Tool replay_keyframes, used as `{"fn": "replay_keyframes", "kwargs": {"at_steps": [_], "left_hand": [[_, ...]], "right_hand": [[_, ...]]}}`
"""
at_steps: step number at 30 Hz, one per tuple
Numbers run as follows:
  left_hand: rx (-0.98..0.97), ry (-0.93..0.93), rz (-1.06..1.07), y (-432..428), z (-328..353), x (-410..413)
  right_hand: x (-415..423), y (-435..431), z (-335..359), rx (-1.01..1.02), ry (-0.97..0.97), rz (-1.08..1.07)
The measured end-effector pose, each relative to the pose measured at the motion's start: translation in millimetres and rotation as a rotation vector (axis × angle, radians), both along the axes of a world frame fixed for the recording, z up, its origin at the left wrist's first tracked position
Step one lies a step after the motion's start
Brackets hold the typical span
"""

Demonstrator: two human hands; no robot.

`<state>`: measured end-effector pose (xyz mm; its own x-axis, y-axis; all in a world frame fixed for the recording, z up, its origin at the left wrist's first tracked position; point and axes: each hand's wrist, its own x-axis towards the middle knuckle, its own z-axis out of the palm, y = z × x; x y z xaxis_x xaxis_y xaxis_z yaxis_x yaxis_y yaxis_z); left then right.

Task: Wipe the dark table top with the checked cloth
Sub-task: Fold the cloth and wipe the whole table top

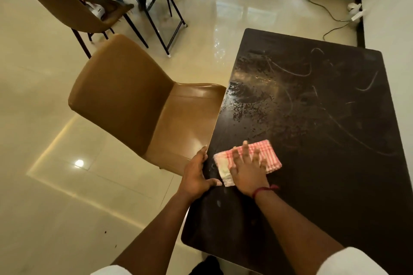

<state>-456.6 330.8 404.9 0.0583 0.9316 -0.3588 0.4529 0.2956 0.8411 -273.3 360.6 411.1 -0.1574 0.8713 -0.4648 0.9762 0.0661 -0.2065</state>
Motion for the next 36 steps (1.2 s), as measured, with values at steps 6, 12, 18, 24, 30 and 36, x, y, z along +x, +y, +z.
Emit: {"fn": "replay_keyframes", "kwargs": {"at_steps": [6, 12, 18, 24, 30, 36], "left_hand": [[0.019, -0.048, -0.02, -1, 8, -1], [-0.023, -0.158, 0.107, -2, 18, -3], [-0.02, -0.259, 0.215, -1, 14, 1], [-0.043, -0.245, 0.281, 0, 10, 2], [-0.08, -0.231, 0.283, 5, 15, 6], [-0.118, -0.199, 0.346, 6, 18, 9]], "right_hand": [[4, 8, -4, -0.028, -0.006, 0.295], [-32, -5, 0, -0.027, 0.053, 0.317], [-14, 43, -3, -0.032, -0.006, 0.277], [-40, 39, -6, -0.013, 0.031, 0.227], [-18, 85, -8, -0.042, 0.018, 0.057], [-21, 52, -8, 0.01, 0.041, 0.285]]}}
